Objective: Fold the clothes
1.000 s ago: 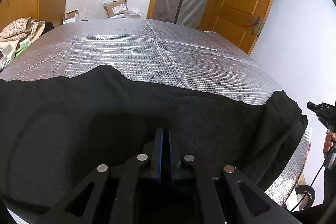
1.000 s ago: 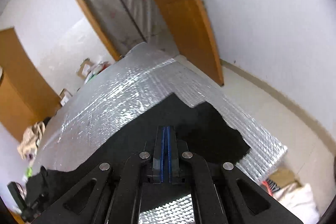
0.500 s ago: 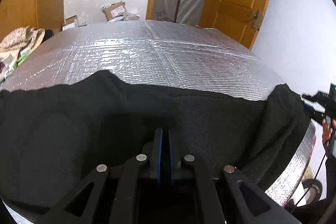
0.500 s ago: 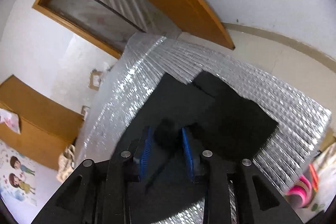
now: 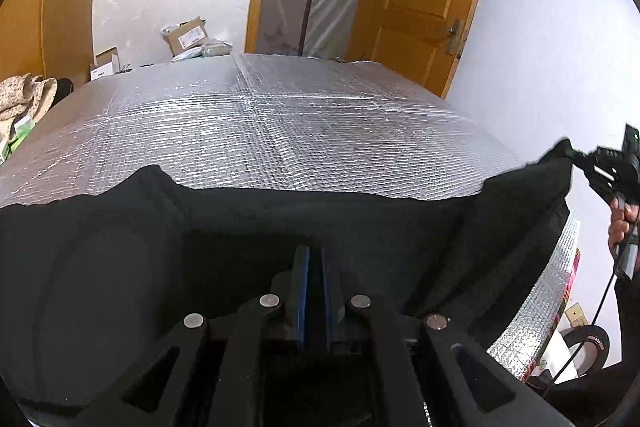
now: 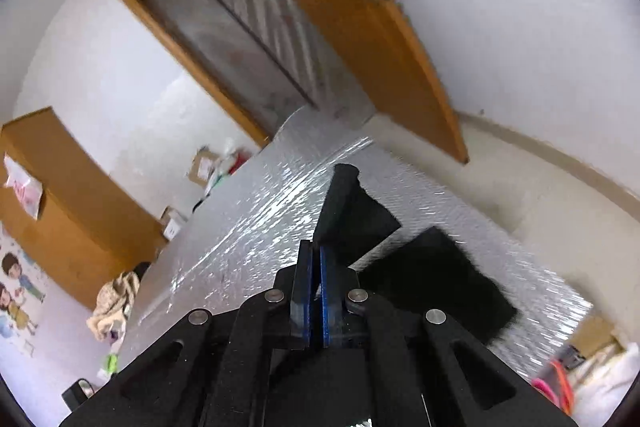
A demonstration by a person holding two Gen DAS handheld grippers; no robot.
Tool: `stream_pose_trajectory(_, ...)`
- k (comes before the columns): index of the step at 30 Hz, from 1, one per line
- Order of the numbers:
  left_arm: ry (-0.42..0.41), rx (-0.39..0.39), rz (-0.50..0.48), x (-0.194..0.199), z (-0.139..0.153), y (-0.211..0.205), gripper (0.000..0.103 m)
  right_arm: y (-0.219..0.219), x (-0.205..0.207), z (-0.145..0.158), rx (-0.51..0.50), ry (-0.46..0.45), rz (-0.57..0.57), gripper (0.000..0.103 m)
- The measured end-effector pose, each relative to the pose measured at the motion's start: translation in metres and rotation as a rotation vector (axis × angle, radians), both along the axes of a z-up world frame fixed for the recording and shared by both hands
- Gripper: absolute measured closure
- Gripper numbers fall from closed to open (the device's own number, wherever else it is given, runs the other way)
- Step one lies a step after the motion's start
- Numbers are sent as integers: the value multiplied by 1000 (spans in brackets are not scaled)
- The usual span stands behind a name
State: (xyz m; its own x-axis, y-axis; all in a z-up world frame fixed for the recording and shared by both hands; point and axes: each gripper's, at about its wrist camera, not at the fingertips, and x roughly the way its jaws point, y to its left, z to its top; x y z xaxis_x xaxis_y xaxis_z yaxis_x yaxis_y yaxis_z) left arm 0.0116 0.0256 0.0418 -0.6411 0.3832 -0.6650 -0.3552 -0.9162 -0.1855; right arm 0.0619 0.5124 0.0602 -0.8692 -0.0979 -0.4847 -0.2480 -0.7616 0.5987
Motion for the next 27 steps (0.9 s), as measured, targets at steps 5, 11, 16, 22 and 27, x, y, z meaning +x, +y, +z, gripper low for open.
stream_pose_trajectory(5,-11,-3,-53,2,-2,10,99,15,24,-46,-60,-161,-71,99)
stream_pose_trajectory(11,-24,-9,-129,11,-3,24,99,25,28,-68,-82,-218,-84,98)
stream_pose_trajectory(16,-35,-1,-128,16,-6,25,99,32,42,-46,46,-203,-214,88)
stream_pose_trajectory(22,-4,9,-19,7,3,3,99,-24,8,-11,148,-82,48,79)
stream_pose_trajectory(27,-18,-5,83,-2,0,-23,99,-112,-43,-8,222,-72,430,76)
